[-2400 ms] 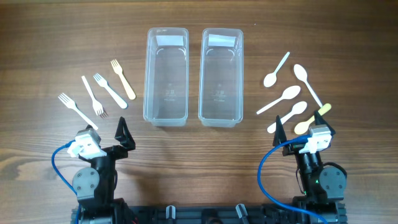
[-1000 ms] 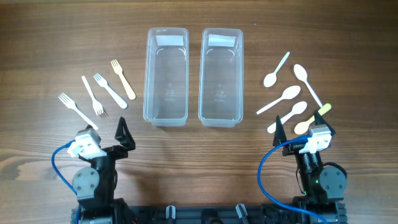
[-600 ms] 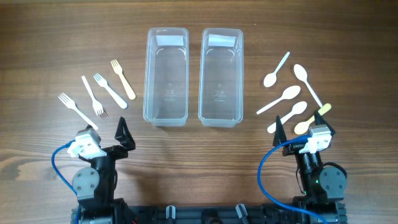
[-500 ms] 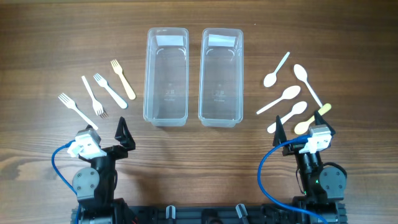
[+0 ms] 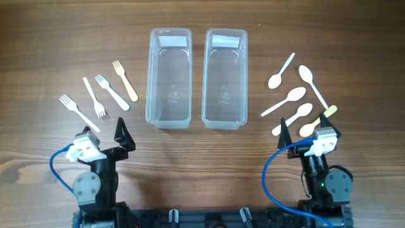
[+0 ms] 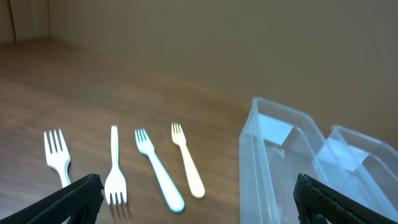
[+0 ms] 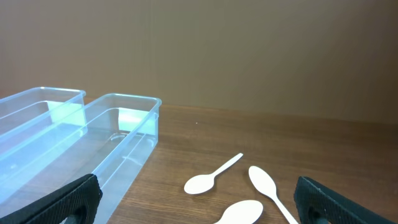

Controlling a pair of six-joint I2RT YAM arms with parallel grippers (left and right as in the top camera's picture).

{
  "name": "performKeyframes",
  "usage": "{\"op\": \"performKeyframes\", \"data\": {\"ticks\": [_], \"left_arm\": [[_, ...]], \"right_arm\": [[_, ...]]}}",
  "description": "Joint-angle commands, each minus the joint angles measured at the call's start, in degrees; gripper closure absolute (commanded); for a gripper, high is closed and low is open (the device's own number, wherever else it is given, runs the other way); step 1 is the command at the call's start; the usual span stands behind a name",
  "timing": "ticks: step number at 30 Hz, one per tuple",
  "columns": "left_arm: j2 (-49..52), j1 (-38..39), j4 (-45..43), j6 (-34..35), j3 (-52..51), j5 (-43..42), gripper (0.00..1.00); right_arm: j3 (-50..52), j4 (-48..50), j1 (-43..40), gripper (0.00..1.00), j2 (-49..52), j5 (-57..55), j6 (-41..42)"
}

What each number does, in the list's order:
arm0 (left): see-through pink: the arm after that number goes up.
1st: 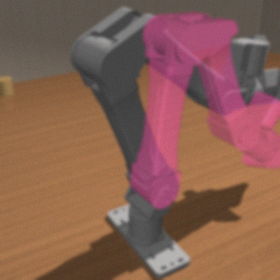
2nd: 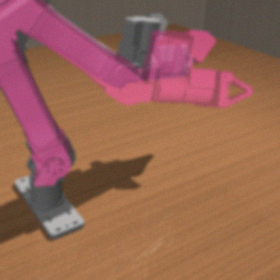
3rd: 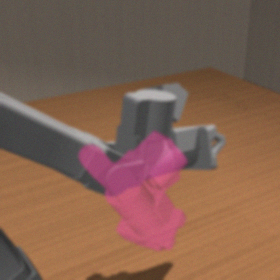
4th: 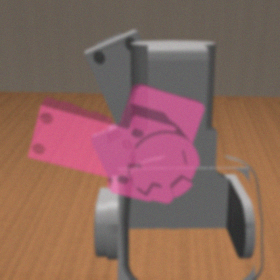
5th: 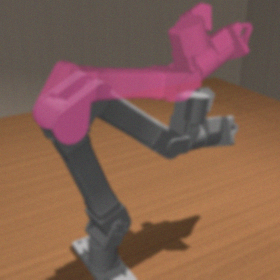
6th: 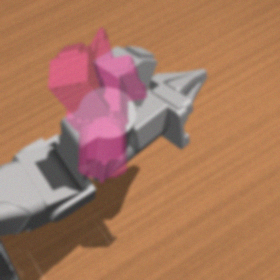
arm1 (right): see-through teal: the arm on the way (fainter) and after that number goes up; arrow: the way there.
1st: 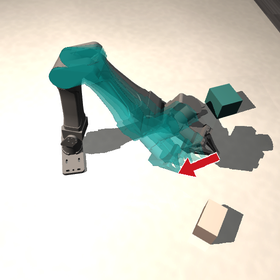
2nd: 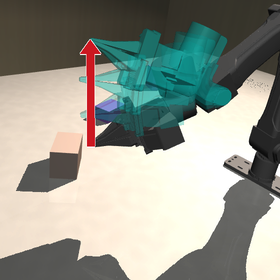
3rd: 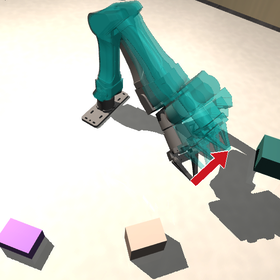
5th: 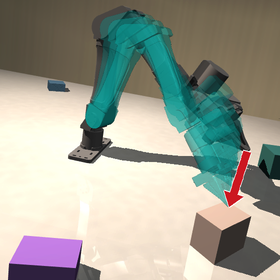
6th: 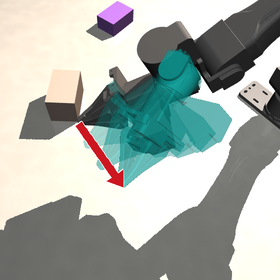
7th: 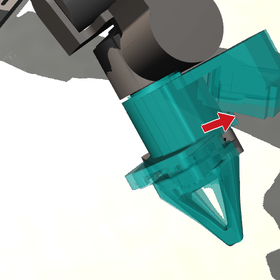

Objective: Pack container

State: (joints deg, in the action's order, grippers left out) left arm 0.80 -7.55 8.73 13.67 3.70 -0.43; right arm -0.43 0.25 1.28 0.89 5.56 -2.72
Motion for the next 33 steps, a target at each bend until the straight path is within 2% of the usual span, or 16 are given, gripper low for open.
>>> {"op": "performKeyframes", "data": {"ticks": [1, 4, 9, 15, 18, 24, 27, 33], "left_arm": [[-0.42, 0.26, -0.81, 0.52, -0.39, 0.90, 0.00], [-0.42, 0.26, -1.42, 1.03, -0.39, -1.66, 0.00], [-0.22, 0.26, -0.39, 11.23, 1.68, -3.30, 0.00], [7.41, 0.26, 16.04, 6.23, 20.02, -0.87, 0.01], [15.98, 0.26, 21.49, 5.84, 31.65, 4.48, 0.00], [39.85, 0.26, 24.76, -3.69, 51.36, 5.92, 0.00], [51.15, 0.26, 24.35, -3.89, 57.07, 5.88, 0.00], [64.74, 0.26, 21.90, -3.85, 57.70, 5.42, 0.00]], "right_arm": [[0.11, 0.17, -0.20, 0.00, -0.24, 0.31, -0.28], [0.11, 0.17, -0.20, 0.00, -0.24, 0.31, -0.28], [0.11, 0.17, -0.20, 0.00, -0.24, 0.31, -0.31], [0.11, 0.17, -0.20, 0.00, -0.24, 0.31, -0.31], [0.11, 0.17, -0.17, 0.00, -0.24, 0.31, -0.28], [0.11, 0.17, -0.20, 0.00, -0.24, 0.31, -0.28], [0.11, 0.17, -0.20, 0.00, -0.24, 0.31, -0.28], [0.11, 0.17, -0.20, 0.00, -0.24, 0.31, -0.28]]}}
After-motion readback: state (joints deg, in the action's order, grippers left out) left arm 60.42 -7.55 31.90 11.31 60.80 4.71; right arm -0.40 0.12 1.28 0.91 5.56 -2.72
